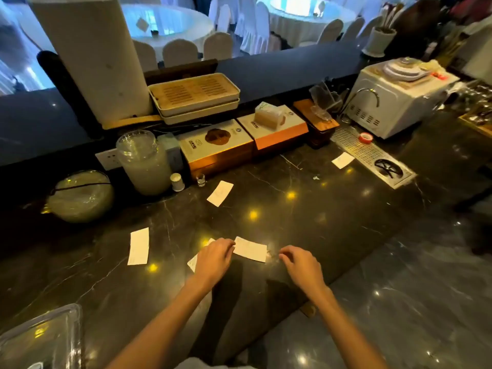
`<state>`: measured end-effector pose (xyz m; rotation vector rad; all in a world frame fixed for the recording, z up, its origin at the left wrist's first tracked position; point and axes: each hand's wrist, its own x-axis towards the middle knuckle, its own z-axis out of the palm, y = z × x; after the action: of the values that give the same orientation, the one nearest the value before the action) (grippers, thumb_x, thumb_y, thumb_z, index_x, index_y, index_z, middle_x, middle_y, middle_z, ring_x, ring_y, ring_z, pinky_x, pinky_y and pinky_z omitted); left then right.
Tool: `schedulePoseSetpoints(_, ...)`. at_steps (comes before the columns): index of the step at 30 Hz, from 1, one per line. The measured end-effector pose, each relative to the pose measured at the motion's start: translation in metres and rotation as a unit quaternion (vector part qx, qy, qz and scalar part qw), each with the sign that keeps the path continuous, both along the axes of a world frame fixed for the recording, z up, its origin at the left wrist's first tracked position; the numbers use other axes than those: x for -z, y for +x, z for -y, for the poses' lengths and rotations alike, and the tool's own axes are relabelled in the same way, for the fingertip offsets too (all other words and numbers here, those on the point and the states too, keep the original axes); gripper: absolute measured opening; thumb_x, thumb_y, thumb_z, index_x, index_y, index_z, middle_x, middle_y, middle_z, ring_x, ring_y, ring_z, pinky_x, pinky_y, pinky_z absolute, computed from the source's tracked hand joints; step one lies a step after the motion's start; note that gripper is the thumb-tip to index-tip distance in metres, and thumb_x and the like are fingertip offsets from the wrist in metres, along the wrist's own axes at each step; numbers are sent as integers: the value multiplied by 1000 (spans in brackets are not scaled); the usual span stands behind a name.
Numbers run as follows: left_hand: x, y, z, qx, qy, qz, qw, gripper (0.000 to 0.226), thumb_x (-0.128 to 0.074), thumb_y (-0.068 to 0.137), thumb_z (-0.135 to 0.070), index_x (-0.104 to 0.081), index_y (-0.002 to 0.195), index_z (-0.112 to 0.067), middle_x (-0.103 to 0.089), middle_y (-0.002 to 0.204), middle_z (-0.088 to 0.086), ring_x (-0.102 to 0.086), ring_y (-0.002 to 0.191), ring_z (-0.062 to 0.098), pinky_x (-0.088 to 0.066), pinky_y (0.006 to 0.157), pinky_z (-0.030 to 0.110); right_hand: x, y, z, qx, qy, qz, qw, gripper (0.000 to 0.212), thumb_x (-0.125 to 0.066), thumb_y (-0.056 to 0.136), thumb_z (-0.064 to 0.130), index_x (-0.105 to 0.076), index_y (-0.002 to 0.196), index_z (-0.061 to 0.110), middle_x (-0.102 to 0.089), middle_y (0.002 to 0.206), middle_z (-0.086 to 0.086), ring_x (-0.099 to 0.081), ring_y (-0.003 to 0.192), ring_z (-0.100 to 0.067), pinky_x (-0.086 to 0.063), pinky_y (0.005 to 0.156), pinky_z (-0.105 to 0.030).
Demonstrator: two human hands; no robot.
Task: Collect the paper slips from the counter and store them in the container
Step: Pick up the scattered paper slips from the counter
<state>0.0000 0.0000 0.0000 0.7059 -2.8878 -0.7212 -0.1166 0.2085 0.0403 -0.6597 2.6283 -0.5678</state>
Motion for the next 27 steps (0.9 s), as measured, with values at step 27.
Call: schedulePoseSetpoints(27,60,-130,-24,8,-53,241,969,56,-72,80,-28,-47,125,-8,-37,145,12,-34,135,29,-33,110,34,105,-133,59,-235,58,107,964,27,-72,84,27,-59,105,15,-60,114,-5,-53,111,-23,-49,87,-35)
